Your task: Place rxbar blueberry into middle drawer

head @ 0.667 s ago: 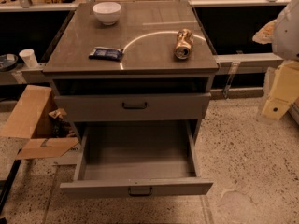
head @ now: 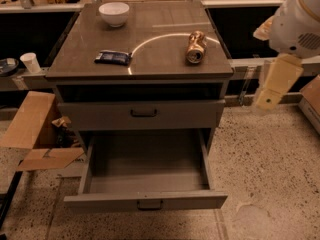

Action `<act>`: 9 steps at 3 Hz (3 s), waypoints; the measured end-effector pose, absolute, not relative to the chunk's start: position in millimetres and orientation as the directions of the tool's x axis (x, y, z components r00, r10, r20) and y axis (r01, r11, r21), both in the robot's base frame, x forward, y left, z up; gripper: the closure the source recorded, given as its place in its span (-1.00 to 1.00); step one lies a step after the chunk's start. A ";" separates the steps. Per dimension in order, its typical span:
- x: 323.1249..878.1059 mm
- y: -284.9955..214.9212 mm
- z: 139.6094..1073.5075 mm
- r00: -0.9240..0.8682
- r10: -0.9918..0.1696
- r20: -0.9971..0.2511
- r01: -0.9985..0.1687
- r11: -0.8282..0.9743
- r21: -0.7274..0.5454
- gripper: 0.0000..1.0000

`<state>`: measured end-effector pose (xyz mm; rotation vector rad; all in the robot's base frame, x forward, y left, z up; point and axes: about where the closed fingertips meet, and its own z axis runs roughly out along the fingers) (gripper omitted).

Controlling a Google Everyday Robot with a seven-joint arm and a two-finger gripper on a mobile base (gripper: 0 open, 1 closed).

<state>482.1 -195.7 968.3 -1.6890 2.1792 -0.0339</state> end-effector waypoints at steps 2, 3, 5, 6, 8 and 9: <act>521.4 -173.8 959.2 -0.190 -0.915 -0.357 -0.924 0.290 -0.250 -1.00; 553.5 -158.9 957.8 -0.173 -0.907 -0.384 -0.921 0.287 -0.264 -1.00; 645.8 -101.4 950.8 -0.106 -0.857 -0.505 -0.932 0.263 -0.251 -1.00; 681.8 -61.5 938.7 -0.078 -0.808 -0.584 -0.945 0.246 -0.215 -1.00; 706.3 -38.9 924.5 -0.060 -0.796 -0.603 -0.950 0.230 -0.209 -1.00; 755.8 7.3 890.8 -0.063 -0.735 -0.675 -0.955 0.240 -0.172 -1.00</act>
Offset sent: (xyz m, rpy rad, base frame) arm 0.0299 0.0176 -0.0072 0.0638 -0.0192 0.0047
